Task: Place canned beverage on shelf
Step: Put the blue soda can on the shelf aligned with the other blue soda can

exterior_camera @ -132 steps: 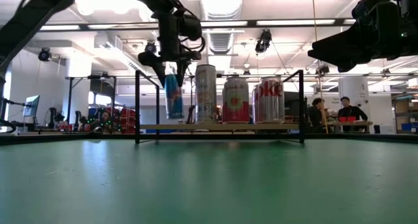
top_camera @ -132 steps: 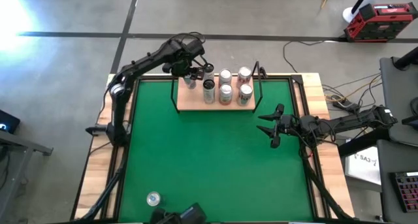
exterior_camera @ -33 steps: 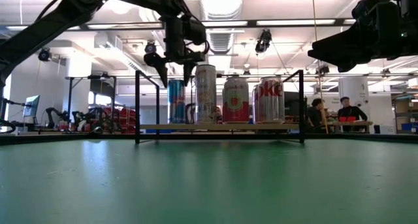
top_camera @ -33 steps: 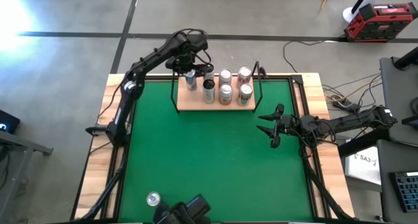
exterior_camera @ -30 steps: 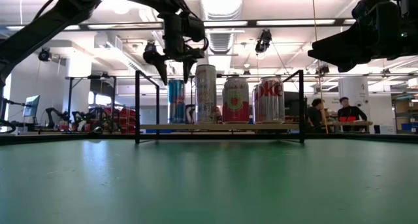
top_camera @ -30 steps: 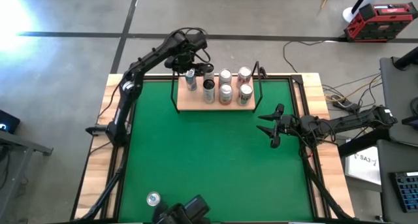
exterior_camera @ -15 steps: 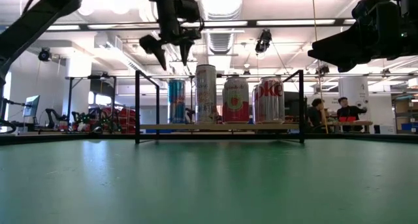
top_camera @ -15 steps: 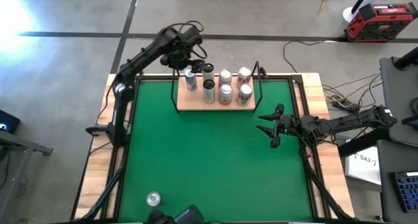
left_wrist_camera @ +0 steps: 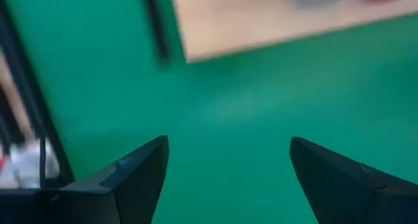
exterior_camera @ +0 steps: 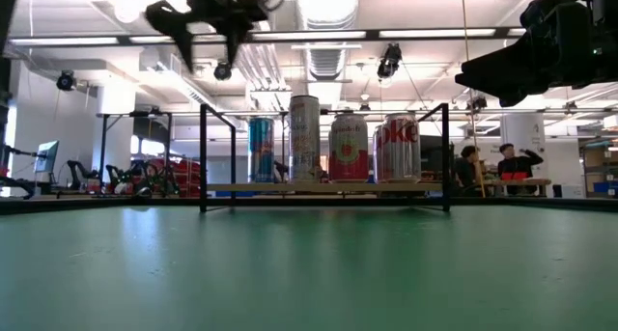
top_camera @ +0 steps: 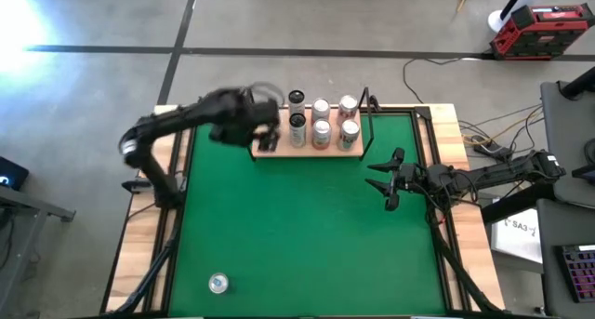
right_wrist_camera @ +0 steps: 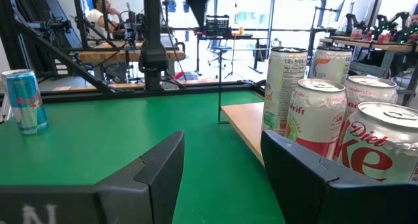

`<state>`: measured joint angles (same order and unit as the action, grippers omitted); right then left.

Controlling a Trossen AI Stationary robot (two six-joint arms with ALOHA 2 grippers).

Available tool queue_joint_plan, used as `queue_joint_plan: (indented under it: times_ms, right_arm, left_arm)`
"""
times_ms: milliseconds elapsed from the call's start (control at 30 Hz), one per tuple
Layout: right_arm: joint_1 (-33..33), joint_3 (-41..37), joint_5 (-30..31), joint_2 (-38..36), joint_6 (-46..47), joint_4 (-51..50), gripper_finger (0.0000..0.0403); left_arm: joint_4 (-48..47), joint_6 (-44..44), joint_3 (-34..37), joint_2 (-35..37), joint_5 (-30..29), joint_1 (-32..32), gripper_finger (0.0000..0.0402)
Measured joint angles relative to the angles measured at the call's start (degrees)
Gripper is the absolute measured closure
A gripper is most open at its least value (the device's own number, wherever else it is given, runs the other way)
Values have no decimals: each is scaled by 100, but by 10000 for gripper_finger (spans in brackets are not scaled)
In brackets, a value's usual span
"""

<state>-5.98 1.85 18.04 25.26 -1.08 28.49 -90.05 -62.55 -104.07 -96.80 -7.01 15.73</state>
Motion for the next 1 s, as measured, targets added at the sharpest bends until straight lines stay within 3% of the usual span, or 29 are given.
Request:
queue_joint_plan:
  times_ms: [233, 500, 667, 1000]
  right_arm:
    - [1, 0, 2, 0, 0, -3, 209]
    - [0, 0, 0, 2, 0, -2, 209]
    - [2, 0, 1, 0, 0, -2, 209]
    - [2, 0, 1, 0, 0, -2, 209]
  left_arm:
    - [0, -2541, 1711, 1279, 5, -1864, 99]
    - [258, -5990, 2529, 1759, 1, -4396, 100]
    - [577, -7319, 2538, 1331, 57, -5288, 100]
    - [546, -7846, 1300, -101, 503, -5966, 104]
